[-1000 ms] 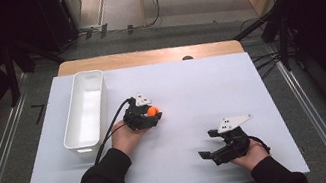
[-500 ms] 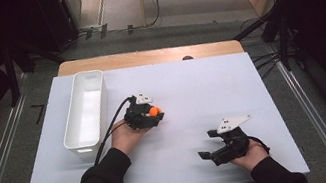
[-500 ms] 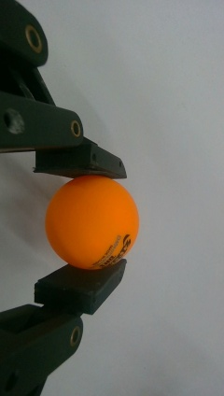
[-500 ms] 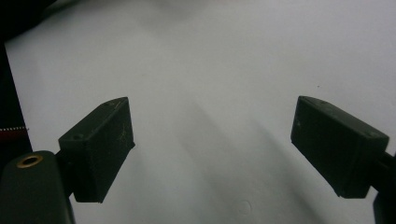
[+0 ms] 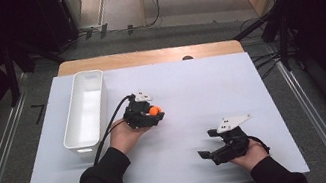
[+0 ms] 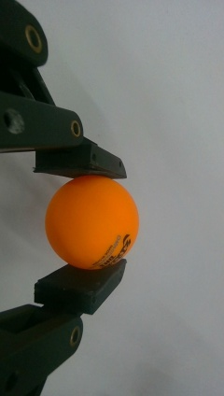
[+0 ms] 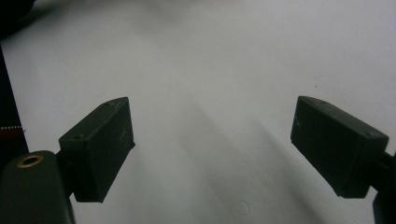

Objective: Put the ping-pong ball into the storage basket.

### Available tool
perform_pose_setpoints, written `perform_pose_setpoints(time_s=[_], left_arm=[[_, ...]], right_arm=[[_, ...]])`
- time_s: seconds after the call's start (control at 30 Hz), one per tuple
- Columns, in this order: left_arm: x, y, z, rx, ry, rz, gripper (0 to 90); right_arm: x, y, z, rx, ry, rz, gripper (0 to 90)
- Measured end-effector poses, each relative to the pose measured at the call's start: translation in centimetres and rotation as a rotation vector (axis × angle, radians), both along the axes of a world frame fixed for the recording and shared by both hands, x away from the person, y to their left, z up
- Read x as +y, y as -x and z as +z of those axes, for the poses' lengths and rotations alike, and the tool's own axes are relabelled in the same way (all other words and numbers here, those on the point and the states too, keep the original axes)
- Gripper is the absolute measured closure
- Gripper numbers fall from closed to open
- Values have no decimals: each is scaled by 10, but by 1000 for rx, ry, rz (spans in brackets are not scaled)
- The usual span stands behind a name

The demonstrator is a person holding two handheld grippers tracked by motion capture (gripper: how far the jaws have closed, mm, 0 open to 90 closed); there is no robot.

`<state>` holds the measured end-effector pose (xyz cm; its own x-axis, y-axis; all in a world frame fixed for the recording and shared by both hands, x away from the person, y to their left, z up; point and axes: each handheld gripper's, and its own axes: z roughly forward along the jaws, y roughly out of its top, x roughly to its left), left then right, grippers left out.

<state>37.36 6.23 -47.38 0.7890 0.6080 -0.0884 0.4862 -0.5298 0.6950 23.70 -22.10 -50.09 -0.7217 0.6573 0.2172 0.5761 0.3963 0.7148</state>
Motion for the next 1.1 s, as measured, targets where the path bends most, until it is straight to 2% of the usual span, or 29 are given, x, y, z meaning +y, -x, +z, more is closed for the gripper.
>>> perform_pose_setpoints(time_s=[0.17, 0.27, 0.4, 0.43, 0.6, 0.7, 0.97, 1.1], left_arm=[[1, -1, 6, 2, -2, -1, 509], [3, -1, 14, 21, 10, 2, 509], [1, 1, 20, 17, 17, -2, 509], [0, 1, 23, 15, 7, -11, 509], [-1, 2, 27, 26, 16, -9, 509], [-2, 2, 29, 33, 6, -14, 509], [-2, 4, 39, 28, 2, -35, 508], [-1, 4, 44, 21, 21, -30, 508]], right_arm=[[-1, 0, 1, -5, -2, -7, 118], [-2, 1, 1, 0, -4, -11, 118], [-4, 1, 2, -8, -12, -13, 118], [-4, 2, 3, -3, -15, -18, 117], [-5, 2, 3, 4, -25, -19, 117], [-6, 4, 3, -1, -21, -20, 118], [-6, 8, 5, 2, -31, -23, 118], [-6, 9, 5, 4, -33, -24, 117]])
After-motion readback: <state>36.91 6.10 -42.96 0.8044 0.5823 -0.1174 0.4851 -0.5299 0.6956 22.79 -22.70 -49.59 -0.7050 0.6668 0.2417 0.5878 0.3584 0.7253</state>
